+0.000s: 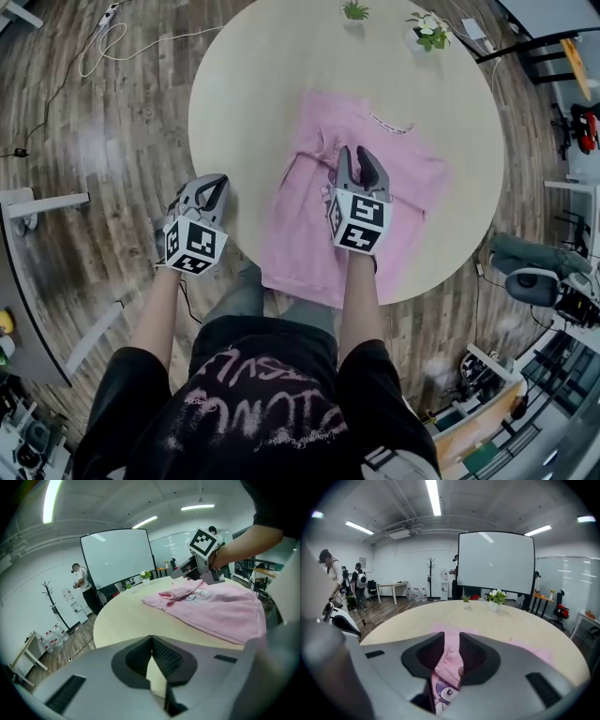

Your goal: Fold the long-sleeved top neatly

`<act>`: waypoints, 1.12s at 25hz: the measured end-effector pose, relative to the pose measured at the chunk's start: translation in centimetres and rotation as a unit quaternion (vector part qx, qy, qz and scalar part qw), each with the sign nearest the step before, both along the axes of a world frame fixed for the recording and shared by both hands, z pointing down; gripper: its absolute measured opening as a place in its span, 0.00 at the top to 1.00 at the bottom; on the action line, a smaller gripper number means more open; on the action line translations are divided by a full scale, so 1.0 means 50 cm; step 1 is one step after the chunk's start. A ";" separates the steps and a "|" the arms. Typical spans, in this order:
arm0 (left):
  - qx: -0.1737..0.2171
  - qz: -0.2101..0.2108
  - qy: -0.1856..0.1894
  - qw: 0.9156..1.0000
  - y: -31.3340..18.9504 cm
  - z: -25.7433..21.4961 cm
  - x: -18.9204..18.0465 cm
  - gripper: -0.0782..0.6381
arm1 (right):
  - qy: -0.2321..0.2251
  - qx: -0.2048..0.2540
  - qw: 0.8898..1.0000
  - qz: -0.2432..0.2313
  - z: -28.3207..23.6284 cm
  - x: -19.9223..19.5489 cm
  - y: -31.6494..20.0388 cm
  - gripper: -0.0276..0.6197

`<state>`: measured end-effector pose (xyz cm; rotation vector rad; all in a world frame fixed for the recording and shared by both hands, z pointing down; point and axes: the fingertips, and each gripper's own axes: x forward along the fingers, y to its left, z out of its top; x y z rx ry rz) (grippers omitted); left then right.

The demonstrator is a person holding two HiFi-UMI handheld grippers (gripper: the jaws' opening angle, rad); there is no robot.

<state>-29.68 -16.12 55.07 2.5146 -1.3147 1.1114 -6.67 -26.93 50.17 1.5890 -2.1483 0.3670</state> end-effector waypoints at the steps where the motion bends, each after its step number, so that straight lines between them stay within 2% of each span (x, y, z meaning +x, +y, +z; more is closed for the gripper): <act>1: 0.001 0.006 0.002 1.000 0.000 -0.001 0.006 0.88 | 0.002 0.001 1.000 0.004 -0.004 0.006 0.007 0.80; 10: 0.005 0.064 0.018 0.998 0.014 -0.005 0.100 0.88 | 0.014 0.010 0.998 0.055 -0.038 0.125 0.110 0.87; 17: 0.013 0.099 0.013 0.995 0.053 -0.024 0.185 0.88 | 0.012 0.011 0.996 0.084 -0.046 0.222 0.211 0.94; 23: 0.022 0.113 -0.007 0.993 0.115 -0.039 0.244 0.88 | 0.005 0.018 0.997 0.078 -0.051 0.288 0.311 0.95; 28: 0.032 0.110 -0.029 0.993 0.197 -0.053 0.286 0.88 | 0.015 0.018 0.998 0.051 -0.047 0.342 0.423 0.95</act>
